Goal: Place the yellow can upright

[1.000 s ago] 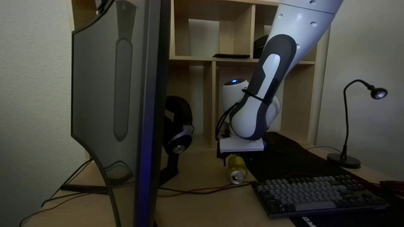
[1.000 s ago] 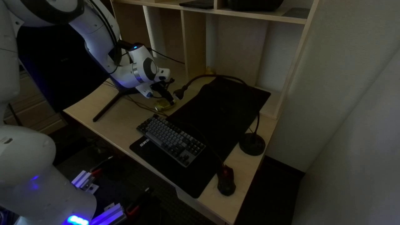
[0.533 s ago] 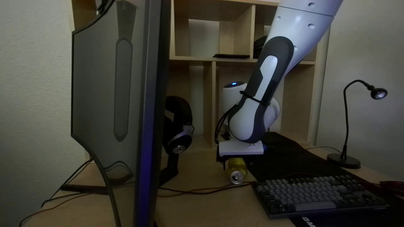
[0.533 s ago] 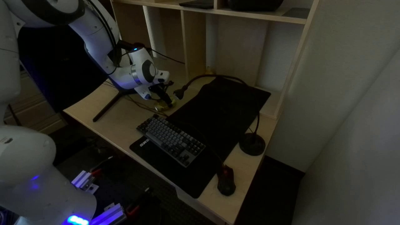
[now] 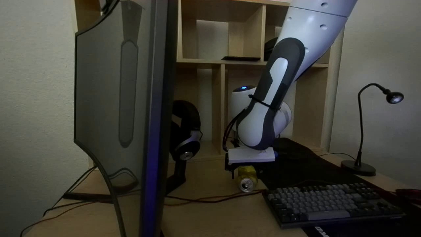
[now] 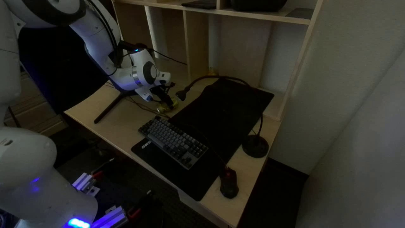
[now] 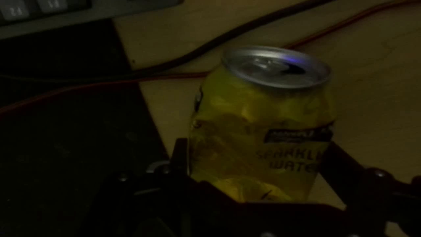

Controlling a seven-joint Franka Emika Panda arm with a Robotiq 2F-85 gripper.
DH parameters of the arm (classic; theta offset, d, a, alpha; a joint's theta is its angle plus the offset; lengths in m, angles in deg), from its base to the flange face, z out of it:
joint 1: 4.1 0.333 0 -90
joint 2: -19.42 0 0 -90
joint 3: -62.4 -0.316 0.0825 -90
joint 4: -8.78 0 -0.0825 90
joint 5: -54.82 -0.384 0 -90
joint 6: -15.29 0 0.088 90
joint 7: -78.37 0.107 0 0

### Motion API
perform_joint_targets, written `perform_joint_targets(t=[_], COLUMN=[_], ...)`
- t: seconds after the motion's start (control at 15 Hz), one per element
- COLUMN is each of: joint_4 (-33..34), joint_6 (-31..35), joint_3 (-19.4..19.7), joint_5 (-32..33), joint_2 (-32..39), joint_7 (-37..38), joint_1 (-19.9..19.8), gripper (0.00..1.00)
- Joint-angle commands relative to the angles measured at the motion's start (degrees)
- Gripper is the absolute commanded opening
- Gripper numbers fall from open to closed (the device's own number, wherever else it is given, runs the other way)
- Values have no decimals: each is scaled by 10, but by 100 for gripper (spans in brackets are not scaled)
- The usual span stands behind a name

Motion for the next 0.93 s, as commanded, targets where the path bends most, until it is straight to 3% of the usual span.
perform_joint_targets(t=[0.0, 0.13, 0.33, 0.47, 0.6, 0.67, 0.87], joint_4=[-10, -11, -11, -14, -18, -20, -9], joint_6=[6, 4, 1, -7, -18, -22, -37], joint_3=[-2, -8, -10, -30, -83, -130, -220], joint_5=[-14, -21, -27, -49, -107, -154, -285], joint_2=[-6, -7, -7, -11, -18, -21, -16], joint_7=[-23, -27, -27, -42, -90, -135, -228], joint_1=[-3, -7, -8, -23, -63, -99, -163], gripper=[74, 72, 52, 47, 45, 45, 45])
